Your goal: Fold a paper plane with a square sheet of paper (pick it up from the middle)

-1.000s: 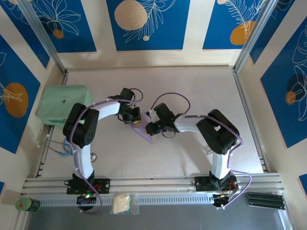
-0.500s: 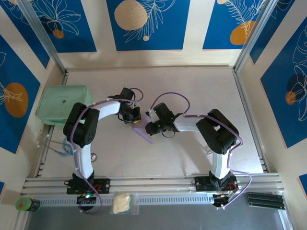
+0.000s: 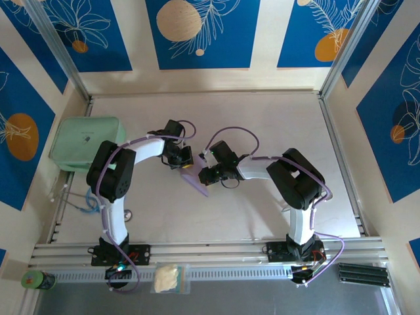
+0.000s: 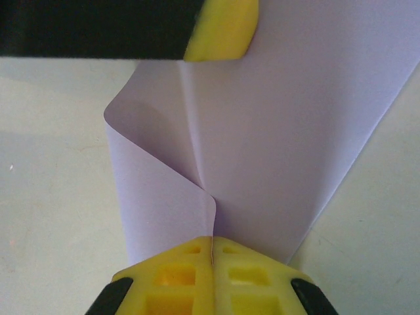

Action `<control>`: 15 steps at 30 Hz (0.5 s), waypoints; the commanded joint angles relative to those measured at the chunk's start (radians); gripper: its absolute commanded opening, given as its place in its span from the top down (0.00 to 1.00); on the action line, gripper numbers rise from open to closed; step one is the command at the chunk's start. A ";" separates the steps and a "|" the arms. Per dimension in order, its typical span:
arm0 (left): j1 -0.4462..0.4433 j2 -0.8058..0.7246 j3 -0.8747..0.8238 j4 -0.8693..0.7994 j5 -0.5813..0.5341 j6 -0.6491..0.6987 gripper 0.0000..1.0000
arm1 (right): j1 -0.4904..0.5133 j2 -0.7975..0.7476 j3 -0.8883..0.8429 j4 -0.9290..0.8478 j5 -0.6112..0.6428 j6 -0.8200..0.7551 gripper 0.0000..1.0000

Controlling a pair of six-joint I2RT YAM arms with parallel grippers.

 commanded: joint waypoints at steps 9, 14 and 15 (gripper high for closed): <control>-0.016 -0.314 -0.275 0.220 -0.030 -0.228 0.85 | -0.005 0.037 0.022 -0.047 -0.017 0.015 1.00; -0.075 -0.414 -0.468 0.434 -0.042 -0.379 0.82 | -0.004 0.043 0.027 -0.054 -0.014 0.013 1.00; -0.082 -0.421 -0.495 0.470 -0.044 -0.403 0.82 | -0.004 0.043 0.027 -0.054 -0.013 0.013 1.00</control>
